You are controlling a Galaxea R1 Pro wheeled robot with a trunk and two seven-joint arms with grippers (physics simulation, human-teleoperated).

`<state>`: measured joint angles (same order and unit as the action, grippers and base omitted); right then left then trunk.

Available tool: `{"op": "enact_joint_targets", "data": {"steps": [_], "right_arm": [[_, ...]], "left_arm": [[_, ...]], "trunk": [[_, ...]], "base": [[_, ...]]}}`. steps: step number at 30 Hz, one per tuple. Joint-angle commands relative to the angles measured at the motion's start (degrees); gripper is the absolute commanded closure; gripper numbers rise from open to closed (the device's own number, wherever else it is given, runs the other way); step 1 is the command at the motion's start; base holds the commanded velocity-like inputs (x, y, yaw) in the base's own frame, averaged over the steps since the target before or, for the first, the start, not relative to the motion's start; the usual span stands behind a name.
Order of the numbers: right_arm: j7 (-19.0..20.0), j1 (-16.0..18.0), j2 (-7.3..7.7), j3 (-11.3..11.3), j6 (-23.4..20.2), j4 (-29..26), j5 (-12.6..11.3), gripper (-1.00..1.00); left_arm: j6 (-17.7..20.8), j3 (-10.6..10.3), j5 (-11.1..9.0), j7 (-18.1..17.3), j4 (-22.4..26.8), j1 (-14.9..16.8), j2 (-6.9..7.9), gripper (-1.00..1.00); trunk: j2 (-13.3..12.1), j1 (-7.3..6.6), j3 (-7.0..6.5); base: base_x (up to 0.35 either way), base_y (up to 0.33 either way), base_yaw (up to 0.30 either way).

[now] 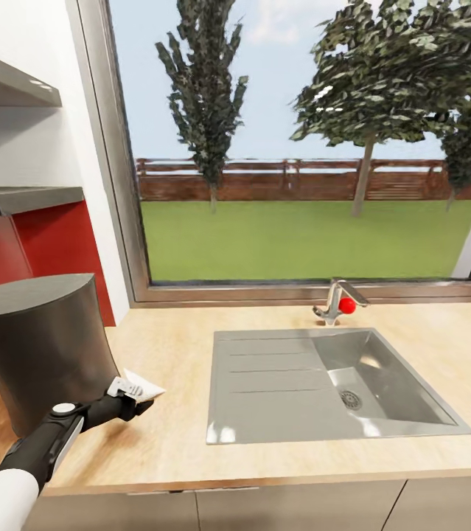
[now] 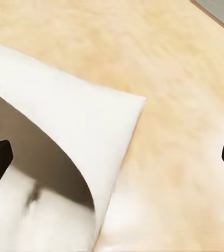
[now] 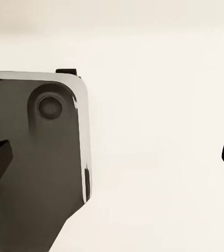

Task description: Set up a coffee station on the kitchen countertop: keep the coffee maker on the countertop, move the bottle of coffee from the kitchen shelf to the counter next to the coffee maker, place a paper coffee filter on top of the coffee maker, put the saucer next to the coffee maker with the coffee cup on the saucer, and place the electric kettle next to the coffee maker.

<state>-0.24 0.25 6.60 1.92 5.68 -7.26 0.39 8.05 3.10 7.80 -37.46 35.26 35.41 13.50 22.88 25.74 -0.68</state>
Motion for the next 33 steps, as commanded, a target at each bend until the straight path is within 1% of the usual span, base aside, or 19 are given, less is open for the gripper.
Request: {"op": "enact_joint_targets", "data": {"steps": [1,7,10,15,23,24,33], "right_arm": [[0.0,0.0,-0.01,0.2,0.2,0.1,0.0,-1.0],[0.0,0.0,-0.01,0.2,0.2,0.1,0.0,-1.0],[0.0,0.0,-0.01,0.2,0.2,0.1,0.0,-1.0],[0.0,0.0,-0.01,0.2,0.2,0.1,0.0,-1.0],[0.0,0.0,-0.01,0.2,0.2,0.1,0.0,-1.0],[0.0,0.0,-0.01,0.2,0.2,0.1,0.0,-1.0],[0.0,0.0,-0.01,0.1,0.2,0.1,0.0,-1.0]], "left_arm": [[0.4,0.3,0.4,-0.4,0.1,0.0,-0.09,-1.0],[0.4,0.3,0.5,-0.4,0.1,0.0,-0.46,-1.0],[0.4,0.3,0.5,-0.4,0.1,0.0,-0.57,-1.0],[0.4,0.3,0.5,-0.4,0.1,0.0,-0.58,-1.0],[0.4,0.3,0.5,-0.4,0.1,0.0,-0.58,-1.0],[0.4,0.3,0.5,-0.5,0.1,-0.1,-0.58,1.0],[-0.3,0.3,0.5,-0.5,0.1,-0.3,-0.58,1.0]], "trunk": [[0.0,0.04,0.02],[0.0,0.04,0.02],[0.0,0.04,0.02],[0.0,0.04,0.02],[0.0,0.04,0.02],[0.0,0.04,0.02],[0.0,0.04,0.02]], "base": [[0.17,0.0,0.0],[0.074,-0.004,0.0],[0.112,-0.115,0.0],[0.095,-0.091,0.0],[0.014,-0.012,0.0],[0.002,-0.002,0.0],[0.0,0.0,0.0]]}}
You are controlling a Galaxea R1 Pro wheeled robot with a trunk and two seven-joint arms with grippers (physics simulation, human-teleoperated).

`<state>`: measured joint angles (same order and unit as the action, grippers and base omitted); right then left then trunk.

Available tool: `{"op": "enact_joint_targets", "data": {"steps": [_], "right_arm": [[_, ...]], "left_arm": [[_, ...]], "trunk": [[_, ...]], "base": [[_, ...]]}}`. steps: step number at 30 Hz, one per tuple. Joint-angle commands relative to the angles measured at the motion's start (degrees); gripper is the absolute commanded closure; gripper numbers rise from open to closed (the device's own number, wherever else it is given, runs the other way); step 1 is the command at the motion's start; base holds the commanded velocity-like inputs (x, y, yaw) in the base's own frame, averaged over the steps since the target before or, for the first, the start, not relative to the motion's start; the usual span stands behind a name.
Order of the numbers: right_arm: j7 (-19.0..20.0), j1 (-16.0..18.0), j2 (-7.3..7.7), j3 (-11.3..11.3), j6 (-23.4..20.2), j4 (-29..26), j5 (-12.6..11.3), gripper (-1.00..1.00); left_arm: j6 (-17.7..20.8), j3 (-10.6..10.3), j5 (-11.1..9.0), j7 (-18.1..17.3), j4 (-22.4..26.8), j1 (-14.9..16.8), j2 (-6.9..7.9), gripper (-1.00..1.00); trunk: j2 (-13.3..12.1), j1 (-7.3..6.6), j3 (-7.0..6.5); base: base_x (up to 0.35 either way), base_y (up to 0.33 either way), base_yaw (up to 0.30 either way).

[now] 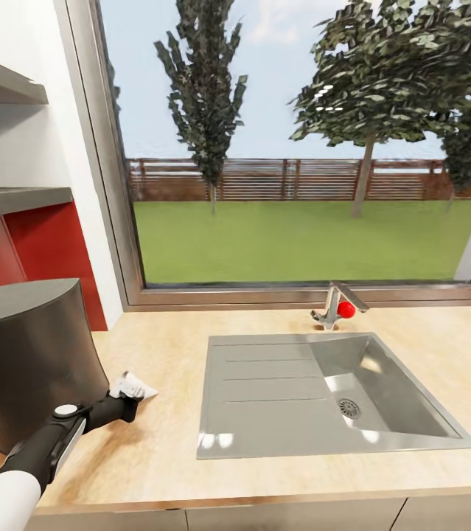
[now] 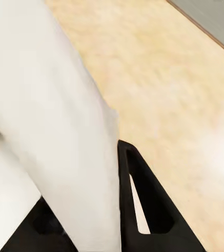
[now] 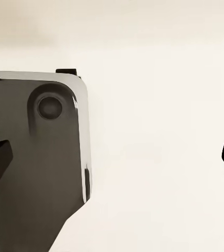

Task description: Set up a coffee station on the kitchen countertop: keep the coffee maker on the countertop, move the bottle of coffee from the kitchen shelf to the counter next to the coffee maker, place a paper coffee filter on top of the coffee maker, put the saucer next to the coffee maker with the coffee cup on the saucer, and place the electric kettle next to the coffee maker.

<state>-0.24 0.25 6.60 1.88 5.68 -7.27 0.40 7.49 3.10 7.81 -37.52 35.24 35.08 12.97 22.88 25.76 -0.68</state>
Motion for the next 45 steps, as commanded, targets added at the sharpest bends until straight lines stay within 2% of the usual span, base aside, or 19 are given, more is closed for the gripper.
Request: {"op": "enact_joint_targets", "data": {"steps": [1,30,34,38,42,45], "right_arm": [[0.0,0.0,-0.01,0.2,0.2,0.1,0.0,-1.0],[0.0,0.0,-0.09,0.1,0.3,-0.1,-0.1,-1.0],[0.0,0.0,-0.11,0.1,0.3,-0.4,-0.2,-1.0],[0.0,0.0,-0.16,0.2,0.3,-1.1,-0.3,-1.0],[0.1,0.0,-0.21,0.3,0.3,-3.9,-0.4,-1.0],[0.1,0.0,-0.59,0.3,0.4,-4.8,-0.5,-1.0]], "left_arm": [[0.3,0.3,0.5,-0.4,0.1,0.0,-0.05,1.0],[0.2,0.3,0.1,-0.8,1.1,0.3,-0.27,1.0],[0.3,0.3,0.1,-0.9,1.2,0.8,-1.66,1.0],[0.8,0.0,0.1,-0.9,2.7,1.5,-4.22,1.0],[1.3,-0.2,0.1,-0.8,6.0,3.7,-6.35,1.0],[2.7,-0.3,0.1,-1.5,7.6,5.6,-6.93,1.0]], "trunk": [[0.0,0.02,0.02],[0.0,0.02,0.02],[0.0,0.02,0.02],[0.0,0.02,0.02],[0.0,0.02,0.02],[0.0,0.02,0.02]], "base": [[0.0,0.0,0.0],[0.0,0.0,0.0],[0.0,0.0,0.0],[0.0,0.0,0.0],[0.0,0.0,0.0],[0.0,0.0,0.0]]}}
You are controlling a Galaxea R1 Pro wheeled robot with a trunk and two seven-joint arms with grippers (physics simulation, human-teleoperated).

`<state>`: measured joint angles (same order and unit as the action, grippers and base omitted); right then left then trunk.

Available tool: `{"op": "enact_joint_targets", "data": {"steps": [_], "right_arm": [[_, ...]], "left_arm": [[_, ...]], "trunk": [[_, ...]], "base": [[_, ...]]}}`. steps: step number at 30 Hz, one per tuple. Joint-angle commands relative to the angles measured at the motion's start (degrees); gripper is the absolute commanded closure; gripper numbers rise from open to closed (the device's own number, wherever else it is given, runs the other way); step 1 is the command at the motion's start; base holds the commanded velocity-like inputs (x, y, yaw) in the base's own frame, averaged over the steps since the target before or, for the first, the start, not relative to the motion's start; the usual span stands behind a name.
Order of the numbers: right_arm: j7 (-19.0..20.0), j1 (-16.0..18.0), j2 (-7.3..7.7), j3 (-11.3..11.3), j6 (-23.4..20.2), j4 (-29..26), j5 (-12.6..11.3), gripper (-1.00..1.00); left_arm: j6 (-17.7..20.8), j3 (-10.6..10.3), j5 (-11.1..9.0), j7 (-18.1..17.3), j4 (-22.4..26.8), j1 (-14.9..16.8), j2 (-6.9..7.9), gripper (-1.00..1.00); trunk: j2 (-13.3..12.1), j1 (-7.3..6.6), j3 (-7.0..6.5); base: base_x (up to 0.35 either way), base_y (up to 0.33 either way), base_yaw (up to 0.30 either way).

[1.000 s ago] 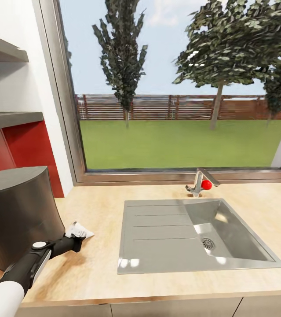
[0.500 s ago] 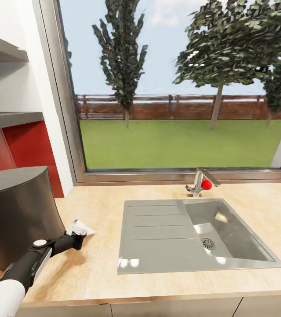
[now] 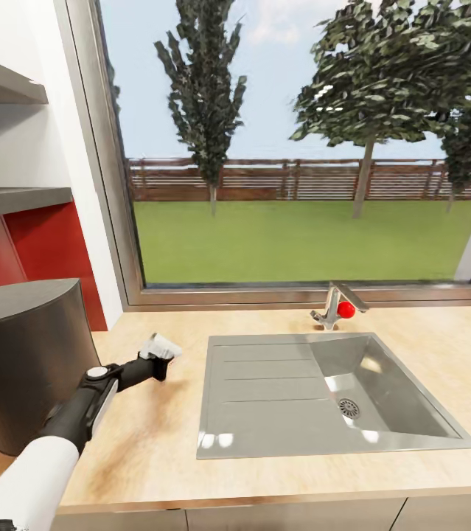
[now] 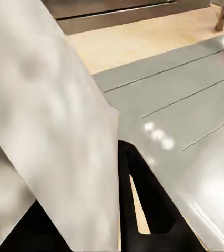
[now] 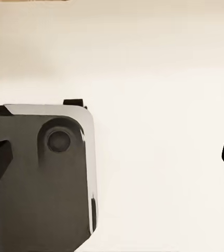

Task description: Set up a coffee station on the kitchen countertop: keep the coffee maker on the countertop, move the bottle of coffee from the kitchen shelf to the counter next to the coffee maker, place a paper coffee filter on top of the coffee maker, put the saucer next to the coffee maker with the coffee cup on the saucer, and place the electric kettle next to the coffee maker.

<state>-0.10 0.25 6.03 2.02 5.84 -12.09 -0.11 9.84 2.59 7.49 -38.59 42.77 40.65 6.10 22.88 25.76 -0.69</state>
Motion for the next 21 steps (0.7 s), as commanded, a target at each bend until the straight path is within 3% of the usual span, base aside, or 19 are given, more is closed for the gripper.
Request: {"op": "enact_joint_targets", "data": {"steps": [1,9,12,14,21], "right_arm": [[0.0,0.0,-0.43,0.2,0.2,-0.1,0.0,-1.0],[0.0,0.0,-1.97,0.3,0.3,-0.4,-0.7,-1.0],[0.0,0.0,-2.1,0.3,0.3,-0.4,-2.9,-1.0],[0.1,0.0,-2.15,0.3,0.3,-0.4,-6.3,-1.0],[0.0,0.0,-2.16,0.3,0.3,-0.2,-9.0,-1.0]], "left_arm": [[1.2,0.2,0.5,-1.2,0.7,0.8,-0.15,1.0],[4.8,0.3,0.5,-7.3,4.5,3.9,-0.27,1.0],[4.9,0.2,0.5,-8.4,5.3,4.1,-0.28,1.0],[5.3,0.2,0.6,-11.5,6.6,4.2,-0.11,1.0],[11.4,0.0,0.6,-13.8,12.7,3.6,-0.04,1.0]], "trunk": [[0.0,0.02,0.03],[0.0,0.02,0.03],[0.0,0.02,0.03],[0.0,0.02,0.03],[0.0,0.02,0.03]], "base": [[0.0,0.0,0.0],[0.0,0.0,0.0],[0.0,0.0,0.0],[0.0,0.0,0.0],[0.0,0.0,0.0]]}}
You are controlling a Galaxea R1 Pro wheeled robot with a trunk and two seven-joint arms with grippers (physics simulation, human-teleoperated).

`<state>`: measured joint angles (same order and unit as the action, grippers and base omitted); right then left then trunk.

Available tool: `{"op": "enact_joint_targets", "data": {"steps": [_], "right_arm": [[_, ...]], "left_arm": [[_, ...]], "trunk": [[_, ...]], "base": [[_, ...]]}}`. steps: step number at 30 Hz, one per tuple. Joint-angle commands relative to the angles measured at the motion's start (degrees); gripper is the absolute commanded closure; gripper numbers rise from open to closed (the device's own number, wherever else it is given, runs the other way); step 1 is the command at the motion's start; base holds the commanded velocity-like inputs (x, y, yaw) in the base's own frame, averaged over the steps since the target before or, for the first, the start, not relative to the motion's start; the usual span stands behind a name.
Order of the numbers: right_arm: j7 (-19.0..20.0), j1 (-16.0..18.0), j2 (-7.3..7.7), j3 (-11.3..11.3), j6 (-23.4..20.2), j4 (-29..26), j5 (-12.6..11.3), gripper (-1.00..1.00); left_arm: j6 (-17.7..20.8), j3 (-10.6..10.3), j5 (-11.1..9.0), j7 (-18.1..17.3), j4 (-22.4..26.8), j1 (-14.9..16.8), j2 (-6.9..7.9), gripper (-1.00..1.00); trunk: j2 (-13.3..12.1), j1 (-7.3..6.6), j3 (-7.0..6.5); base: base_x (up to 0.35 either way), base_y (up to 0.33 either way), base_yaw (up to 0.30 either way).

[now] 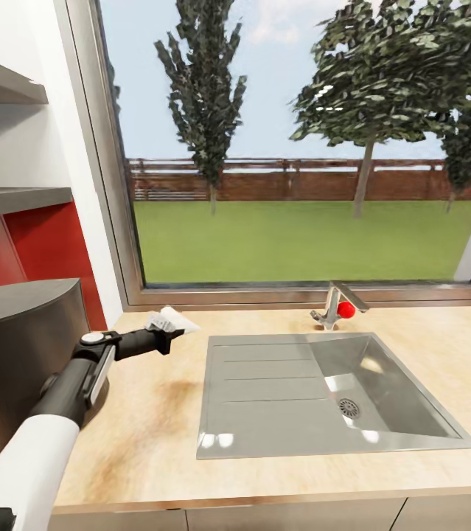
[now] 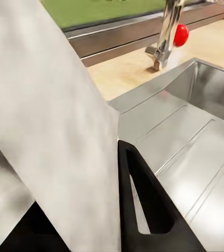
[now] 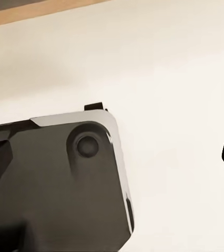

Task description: Set up a coffee station on the kitchen countertop: keep the coffee maker on the countertop, move the bottle of coffee from the kitchen shelf to the counter next to the coffee maker, place a paper coffee filter on top of the coffee maker, put the saucer next to the coffee maker with the coffee cup on the saucer, and place the electric kettle next to the coffee maker.

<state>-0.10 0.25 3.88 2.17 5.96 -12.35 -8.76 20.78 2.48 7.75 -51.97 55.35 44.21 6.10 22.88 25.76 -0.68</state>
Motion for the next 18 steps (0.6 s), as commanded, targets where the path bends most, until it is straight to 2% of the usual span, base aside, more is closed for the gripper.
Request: {"op": "enact_joint_targets", "data": {"steps": [1,5,10,18], "right_arm": [[0.0,0.0,-0.01,0.1,0.2,0.1,-0.4,-1.0],[0.0,0.0,-0.01,0.2,0.2,0.1,-0.5,-1.0],[0.0,0.0,-0.01,0.2,0.2,0.1,-0.6,-1.0],[0.0,0.0,0.06,0.2,0.2,0.2,-0.6,-1.0]], "left_arm": [[0.8,0.1,0.3,-0.4,0.8,0.0,-0.05,1.0],[2.0,-0.5,0.3,-0.5,4.8,-0.2,-0.2,1.0],[5.0,-4.6,0.3,-0.5,9.2,-0.3,-0.02,1.0],[6.8,-5.6,0.3,-0.3,11.3,-0.8,-0.28,1.0]], "trunk": [[0.0,0.02,0.03],[0.0,0.02,0.03],[0.0,0.02,0.03],[0.0,0.02,0.03]], "base": [[0.0,0.0,0.0],[-0.055,-0.028,0.0],[-0.196,-0.139,0.0],[-0.285,-0.098,0.0]]}}
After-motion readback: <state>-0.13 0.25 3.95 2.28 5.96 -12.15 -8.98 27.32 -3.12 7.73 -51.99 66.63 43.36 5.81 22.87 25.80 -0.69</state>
